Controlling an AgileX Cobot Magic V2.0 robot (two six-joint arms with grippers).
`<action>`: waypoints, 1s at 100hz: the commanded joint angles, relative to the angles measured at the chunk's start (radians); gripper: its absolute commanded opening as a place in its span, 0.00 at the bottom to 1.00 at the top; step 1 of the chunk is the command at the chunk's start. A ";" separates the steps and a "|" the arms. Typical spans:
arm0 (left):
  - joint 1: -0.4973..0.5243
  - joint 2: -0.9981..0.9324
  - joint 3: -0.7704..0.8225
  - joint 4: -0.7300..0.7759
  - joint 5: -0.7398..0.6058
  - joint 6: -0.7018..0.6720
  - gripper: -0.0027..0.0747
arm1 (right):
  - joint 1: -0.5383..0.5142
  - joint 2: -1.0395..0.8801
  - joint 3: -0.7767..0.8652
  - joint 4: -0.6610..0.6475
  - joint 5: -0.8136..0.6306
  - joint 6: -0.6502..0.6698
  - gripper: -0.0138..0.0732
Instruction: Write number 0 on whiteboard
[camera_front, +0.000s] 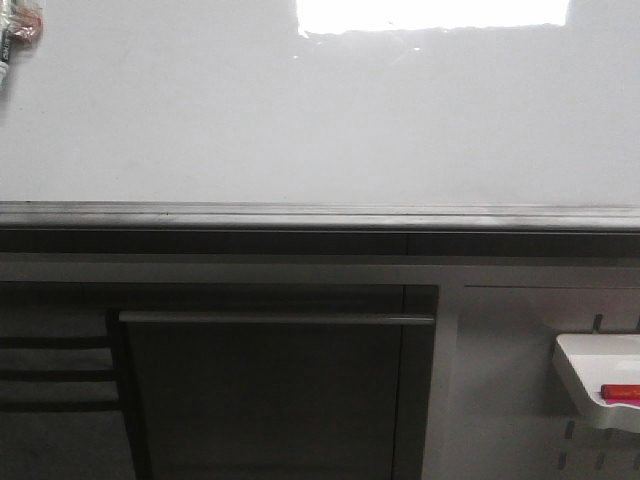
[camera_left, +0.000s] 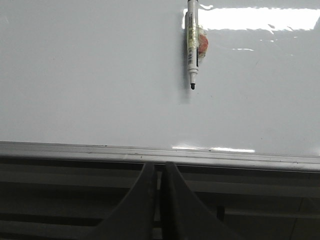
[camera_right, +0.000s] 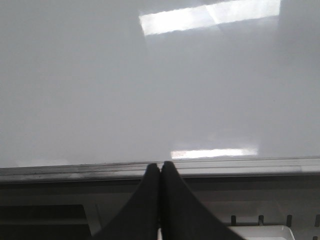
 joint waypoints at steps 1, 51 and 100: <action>-0.007 -0.023 0.024 0.000 -0.074 -0.010 0.01 | -0.007 -0.017 0.015 -0.012 -0.085 -0.005 0.07; -0.007 -0.023 0.024 0.000 -0.074 -0.010 0.01 | -0.007 -0.017 0.015 -0.012 -0.085 -0.005 0.07; -0.007 -0.023 0.024 0.000 -0.106 -0.010 0.01 | -0.007 -0.017 0.015 -0.012 -0.087 -0.005 0.07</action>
